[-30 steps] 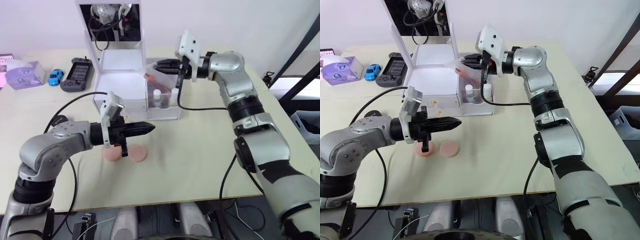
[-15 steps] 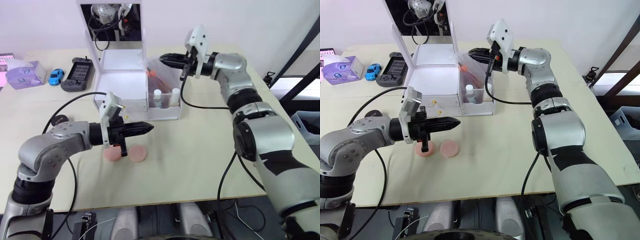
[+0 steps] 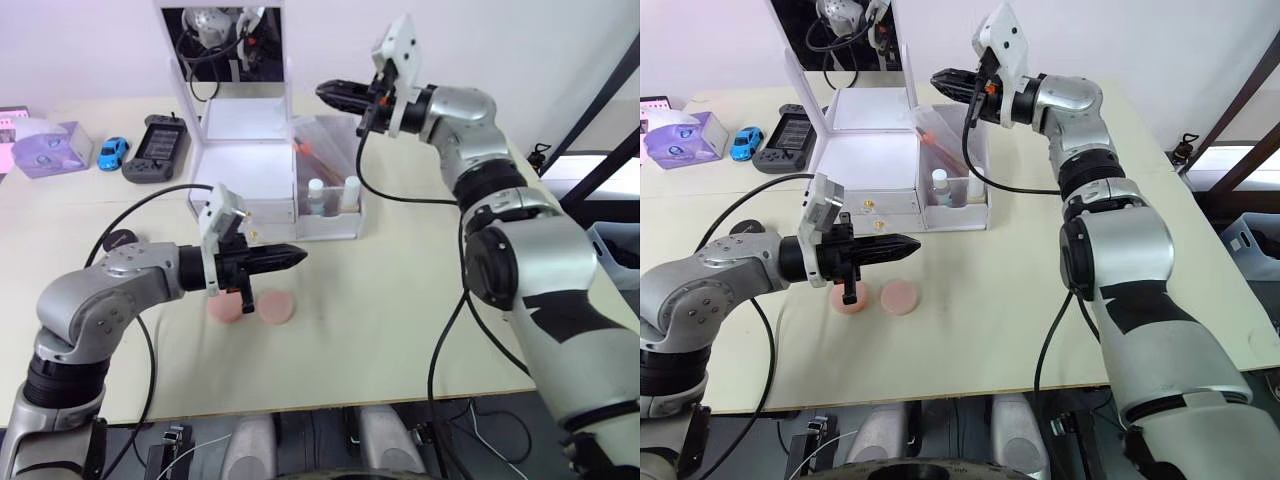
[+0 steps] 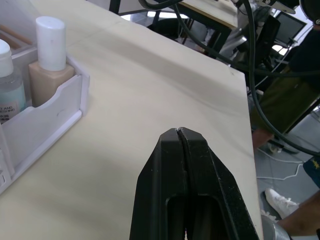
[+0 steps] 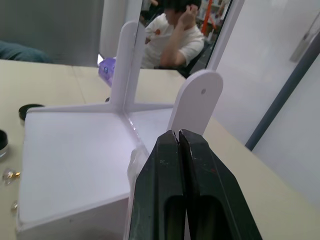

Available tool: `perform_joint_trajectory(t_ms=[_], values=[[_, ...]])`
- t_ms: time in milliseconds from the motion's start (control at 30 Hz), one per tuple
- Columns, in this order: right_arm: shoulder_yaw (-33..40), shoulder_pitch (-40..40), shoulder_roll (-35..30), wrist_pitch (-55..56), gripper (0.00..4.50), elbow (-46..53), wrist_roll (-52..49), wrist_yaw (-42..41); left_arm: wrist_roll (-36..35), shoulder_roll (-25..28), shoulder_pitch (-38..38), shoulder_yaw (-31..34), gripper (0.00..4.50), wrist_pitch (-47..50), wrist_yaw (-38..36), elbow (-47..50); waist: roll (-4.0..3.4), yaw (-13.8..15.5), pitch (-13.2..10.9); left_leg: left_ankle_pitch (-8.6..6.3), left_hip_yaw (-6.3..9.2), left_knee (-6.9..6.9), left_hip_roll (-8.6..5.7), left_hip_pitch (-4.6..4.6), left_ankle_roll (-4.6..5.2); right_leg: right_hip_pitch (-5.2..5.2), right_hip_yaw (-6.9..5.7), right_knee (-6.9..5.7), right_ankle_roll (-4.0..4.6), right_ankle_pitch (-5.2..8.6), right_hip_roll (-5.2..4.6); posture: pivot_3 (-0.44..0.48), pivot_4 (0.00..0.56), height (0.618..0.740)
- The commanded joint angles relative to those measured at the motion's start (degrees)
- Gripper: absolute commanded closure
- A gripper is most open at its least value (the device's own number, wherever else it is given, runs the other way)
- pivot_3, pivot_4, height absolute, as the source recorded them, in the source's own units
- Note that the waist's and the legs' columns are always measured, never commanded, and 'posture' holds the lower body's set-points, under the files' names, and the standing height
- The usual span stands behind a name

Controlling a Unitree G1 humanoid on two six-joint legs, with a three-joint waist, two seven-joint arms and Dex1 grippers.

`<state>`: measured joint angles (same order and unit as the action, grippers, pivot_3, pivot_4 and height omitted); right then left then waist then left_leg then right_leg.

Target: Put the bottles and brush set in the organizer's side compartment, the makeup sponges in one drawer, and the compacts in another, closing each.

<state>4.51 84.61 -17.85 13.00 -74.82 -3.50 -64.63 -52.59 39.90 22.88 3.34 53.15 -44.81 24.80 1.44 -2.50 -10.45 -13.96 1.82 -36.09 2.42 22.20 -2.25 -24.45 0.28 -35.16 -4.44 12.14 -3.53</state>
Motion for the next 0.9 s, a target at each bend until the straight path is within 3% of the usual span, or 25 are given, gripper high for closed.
perform_joint_trajectory(t_ms=[33,167,333,467,867,900], values=[[-2.47,-0.14,-2.17,-2.91,3.11,5.14,1.89,-2.72,-0.38,1.25,-0.26,2.58,4.50,-0.58,-0.05,1.11,0.00,-0.02,0.00,0.00,0.00,0.01,0.00,0.00,0.00,0.00,0.00,0.00,0.00,0.00,0.01,0.000,0.150,0.740],[-4.33,-4.14,-3.46,-10.99,0.96,15.16,2.32,-1.13,-0.04,2.24,-0.35,3.04,4.50,-0.94,-1.03,-0.04,0.00,-0.04,0.00,0.00,0.01,0.01,0.01,-0.03,0.00,0.00,0.00,-0.02,0.00,0.01,0.01,0.000,0.150,0.740],[-8.34,-10.81,-4.49,-27.79,0.96,32.71,2.85,-0.62,0.59,2.09,0.03,2.29,4.50,-1.32,-1.79,-0.83,0.00,0.03,0.00,0.00,0.01,-0.02,0.01,-0.03,0.00,-0.01,0.00,-0.06,0.00,0.00,0.01,0.000,0.150,0.740],[-10.85,-11.20,-3.18,-34.27,0.96,34.30,4.00,2.14,1.38,1.43,0.72,1.39,4.50,-1.69,-2.34,-1.43,0.00,-0.02,0.00,0.00,0.00,-0.02,0.01,-0.04,0.00,-0.01,0.00,-0.07,0.01,0.00,0.02,0.000,0.150,0.740],[-13.86,-0.43,3.86,-31.39,0.96,12.55,8.26,11.30,2.81,1.43,-2.38,2.96,4.50,-4.32,-3.42,-1.14,0.00,-0.06,0.00,0.00,-0.04,0.03,0.01,-0.01,0.00,-0.04,0.02,0.00,0.01,0.00,0.01,0.000,0.150,0.740],[-13.75,0.22,4.35,-30.76,1.19,11.22,8.41,12.00,2.78,1.20,-2.72,3.39,4.50,-4.62,-3.13,-0.99,0.01,-0.07,0.00,0.00,-0.04,0.04,0.01,-0.01,0.00,-0.04,0.02,0.00,0.01,0.00,0.01,0.000,0.150,0.740]])
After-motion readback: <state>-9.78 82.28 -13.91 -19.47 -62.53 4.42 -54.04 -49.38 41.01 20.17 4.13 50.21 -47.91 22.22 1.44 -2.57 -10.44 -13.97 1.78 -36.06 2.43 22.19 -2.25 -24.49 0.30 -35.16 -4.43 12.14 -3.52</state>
